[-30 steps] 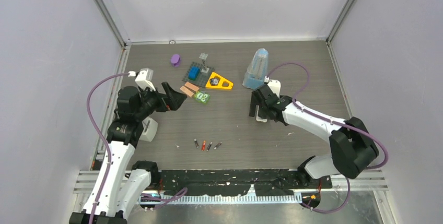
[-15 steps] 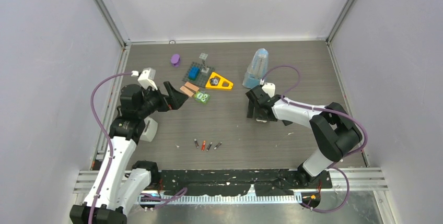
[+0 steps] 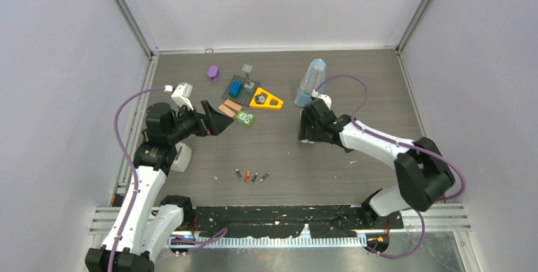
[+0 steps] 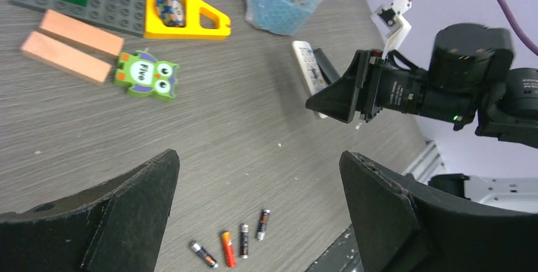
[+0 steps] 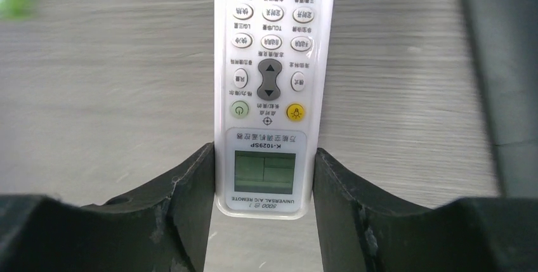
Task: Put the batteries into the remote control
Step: Pick up the remote control from the center of the board, then adjust the remote control.
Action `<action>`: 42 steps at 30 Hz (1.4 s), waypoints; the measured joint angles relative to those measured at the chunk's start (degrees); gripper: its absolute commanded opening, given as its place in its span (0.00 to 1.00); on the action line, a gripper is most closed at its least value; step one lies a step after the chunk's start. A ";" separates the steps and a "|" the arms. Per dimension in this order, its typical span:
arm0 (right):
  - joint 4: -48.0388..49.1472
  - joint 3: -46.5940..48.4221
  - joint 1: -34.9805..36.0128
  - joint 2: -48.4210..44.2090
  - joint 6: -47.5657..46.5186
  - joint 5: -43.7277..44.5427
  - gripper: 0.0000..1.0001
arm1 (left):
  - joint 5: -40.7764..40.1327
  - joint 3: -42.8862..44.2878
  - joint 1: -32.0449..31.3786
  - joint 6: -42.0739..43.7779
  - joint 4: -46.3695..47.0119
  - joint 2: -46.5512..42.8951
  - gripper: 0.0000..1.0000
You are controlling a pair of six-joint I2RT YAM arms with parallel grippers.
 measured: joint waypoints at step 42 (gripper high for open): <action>48.15 -3.26 2.89 -14.03 22.64 -60.35 0.36 | 9.31 -6.23 -18.01 -47.58 59.39 16.41 0.09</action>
